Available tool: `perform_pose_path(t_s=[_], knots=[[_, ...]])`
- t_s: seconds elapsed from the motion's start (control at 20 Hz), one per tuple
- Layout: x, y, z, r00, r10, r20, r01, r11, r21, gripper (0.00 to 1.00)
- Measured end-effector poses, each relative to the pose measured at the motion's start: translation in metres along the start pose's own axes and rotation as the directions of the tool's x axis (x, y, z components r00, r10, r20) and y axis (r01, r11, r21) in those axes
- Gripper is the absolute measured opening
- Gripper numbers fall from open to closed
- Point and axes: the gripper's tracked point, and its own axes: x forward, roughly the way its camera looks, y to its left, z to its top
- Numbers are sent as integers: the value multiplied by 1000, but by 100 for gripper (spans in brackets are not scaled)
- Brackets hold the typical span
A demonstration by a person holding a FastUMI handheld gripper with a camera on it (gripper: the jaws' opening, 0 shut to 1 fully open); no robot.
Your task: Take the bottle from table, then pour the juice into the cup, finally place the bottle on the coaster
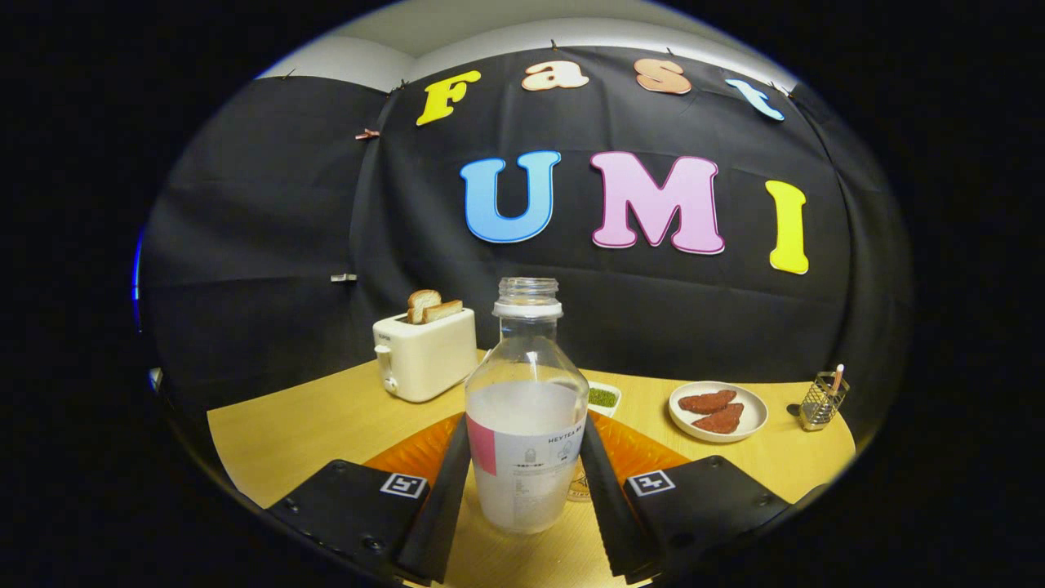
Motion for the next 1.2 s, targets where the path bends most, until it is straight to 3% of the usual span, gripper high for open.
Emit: perform_pose_path(t_s=[0.5,1.2], knots=[[80,-55,-29,994,-104,45,104,995,1,74],[98,-70,-77,993,-117,-5,117,993,24,75]])
